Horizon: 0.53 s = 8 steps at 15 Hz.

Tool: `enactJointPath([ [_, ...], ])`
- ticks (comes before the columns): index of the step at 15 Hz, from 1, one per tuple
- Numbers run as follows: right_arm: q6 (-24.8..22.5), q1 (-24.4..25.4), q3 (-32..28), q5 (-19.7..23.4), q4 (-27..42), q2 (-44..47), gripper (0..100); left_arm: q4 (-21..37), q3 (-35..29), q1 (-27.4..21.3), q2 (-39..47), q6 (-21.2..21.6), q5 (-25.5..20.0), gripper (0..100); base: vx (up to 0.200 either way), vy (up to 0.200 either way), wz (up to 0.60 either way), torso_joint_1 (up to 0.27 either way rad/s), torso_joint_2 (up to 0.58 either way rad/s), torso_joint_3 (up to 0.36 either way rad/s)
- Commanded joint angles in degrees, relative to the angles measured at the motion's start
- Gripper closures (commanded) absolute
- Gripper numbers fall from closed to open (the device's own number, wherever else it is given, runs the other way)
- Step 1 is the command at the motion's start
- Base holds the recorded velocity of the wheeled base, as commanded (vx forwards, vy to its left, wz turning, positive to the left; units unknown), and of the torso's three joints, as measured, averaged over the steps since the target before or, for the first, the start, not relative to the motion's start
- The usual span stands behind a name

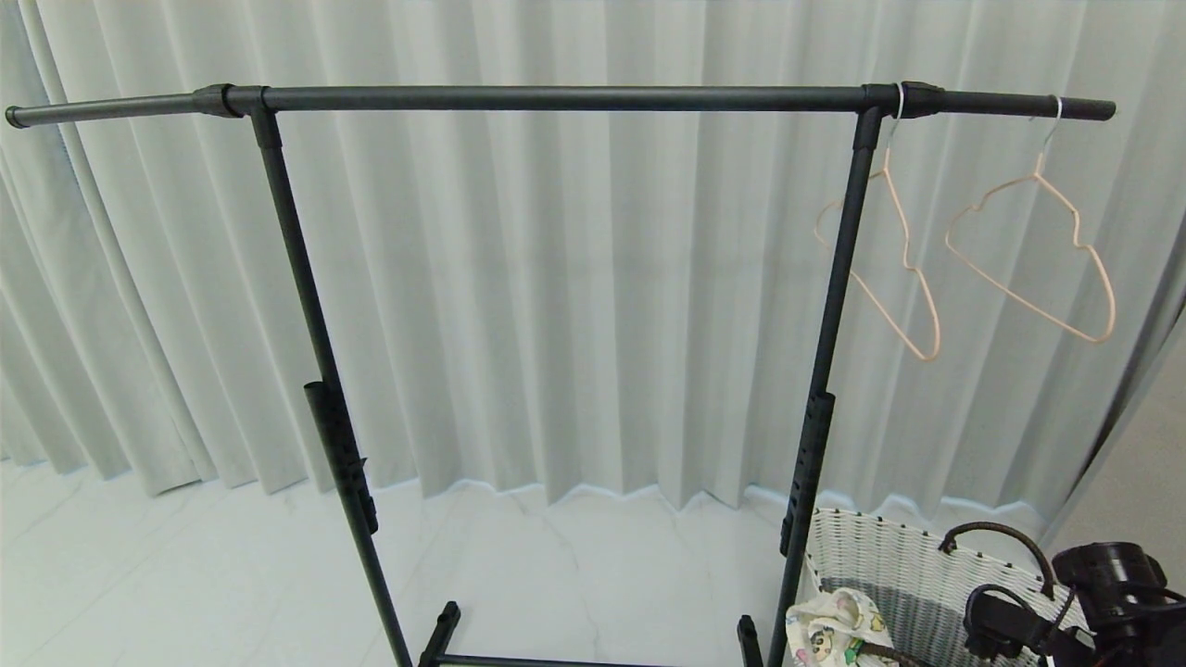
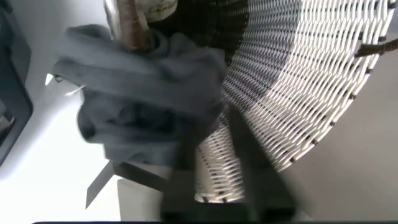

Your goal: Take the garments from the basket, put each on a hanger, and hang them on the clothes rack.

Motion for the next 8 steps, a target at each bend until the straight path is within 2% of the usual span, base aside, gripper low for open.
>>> enactJointPath([
  [1,0.04,0.25,4.37,-0.65,-0.03,-8.46,100,0.00,0.00,0.05,0.00,-0.01,0.01,0,0.000,0.000,0.00,0.000,0.00,0.000],
  [3,0.22,0.25,7.01,-1.09,0.41,-15.84,100,0.00,0.00,-0.04,0.00,-0.01,0.01,0,0.000,0.000,0.00,0.000,0.00,0.000],
  [5,0.22,0.25,7.01,-1.18,2.96,-22.88,100,0.00,0.00,0.05,0.00,-0.01,0.01,0,0.000,0.000,0.00,0.000,0.00,0.000],
  [7,0.22,0.25,2.61,-1.27,15.97,-37.20,100,0.00,0.00,-0.04,0.00,-0.01,0.01,0,0.000,0.000,0.00,0.000,0.00,0.000],
  [8,0.30,0.07,-1.43,-1.27,24.67,-43.79,100,0.00,0.00,0.05,0.00,-0.01,0.01,0,0.000,0.000,0.00,0.000,0.00,0.000],
])
